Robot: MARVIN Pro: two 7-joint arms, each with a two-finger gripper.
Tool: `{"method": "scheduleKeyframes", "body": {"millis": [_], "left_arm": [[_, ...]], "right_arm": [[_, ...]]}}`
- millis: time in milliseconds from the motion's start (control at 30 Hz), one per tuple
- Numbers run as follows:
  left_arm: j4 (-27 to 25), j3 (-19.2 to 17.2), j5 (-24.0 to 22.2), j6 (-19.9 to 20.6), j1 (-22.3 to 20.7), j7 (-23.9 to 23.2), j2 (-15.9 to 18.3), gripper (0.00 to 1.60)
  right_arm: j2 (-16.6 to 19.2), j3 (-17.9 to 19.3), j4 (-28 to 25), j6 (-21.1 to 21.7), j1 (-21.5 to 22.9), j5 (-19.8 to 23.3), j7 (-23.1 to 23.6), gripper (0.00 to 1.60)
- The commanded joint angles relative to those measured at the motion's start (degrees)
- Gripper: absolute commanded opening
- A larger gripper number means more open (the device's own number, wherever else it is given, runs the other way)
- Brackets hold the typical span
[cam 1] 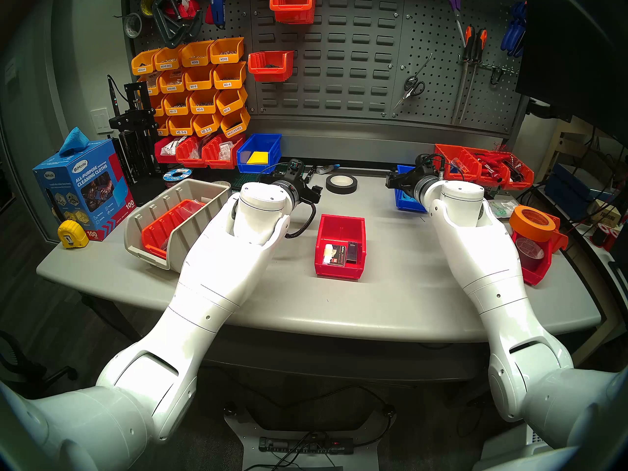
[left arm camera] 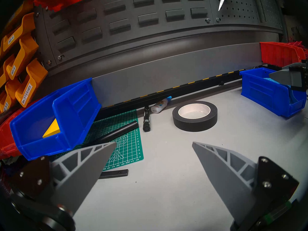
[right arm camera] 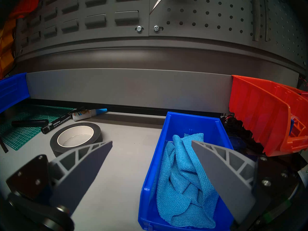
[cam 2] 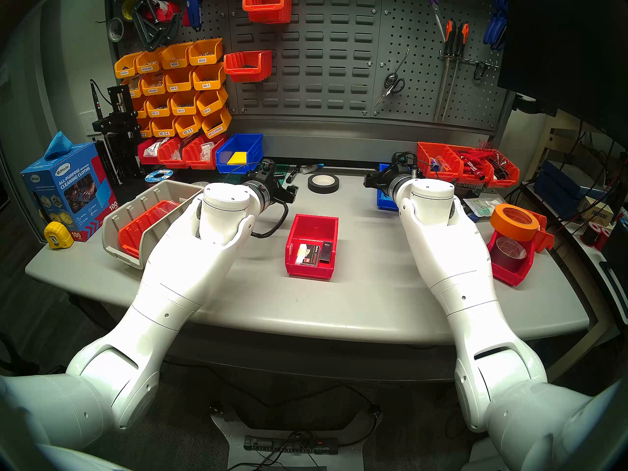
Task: Hang all the unorganized tool boxes onto the wall
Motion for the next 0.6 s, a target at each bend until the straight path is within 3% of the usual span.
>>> {"method": "scheduleKeyframes", "body": {"millis": [0, 133, 367, 567], "left_arm": [[-0.53, -0.26, -0.02, 0.01, -0.75, -0.06, -0.12, 1.6], [-0.53, -0.29, 0.04, 0.01, -0.74, -0.1, -0.15, 1.6], [-0.52, -0.36, 0.17, -0.01, -0.7, -0.17, -0.22, 1.6], [-0.52, -0.41, 0.27, 0.0, -0.68, -0.23, -0.27, 1.6]], "right_arm": [[-0.17, -0.53, 1.05, -1.08, 1.88, -0.78, 0.01, 1.6], [-0.36, -1.32, 1.63, -2.05, 1.97, -1.88, -0.61, 1.6], [-1.5, -2.84, 0.83, -8.96, -0.41, -7.39, -5.52, 1.6], [-4.41, -0.75, 1.38, -14.74, -3.61, -8.17, -8.14, 1.6]]}}
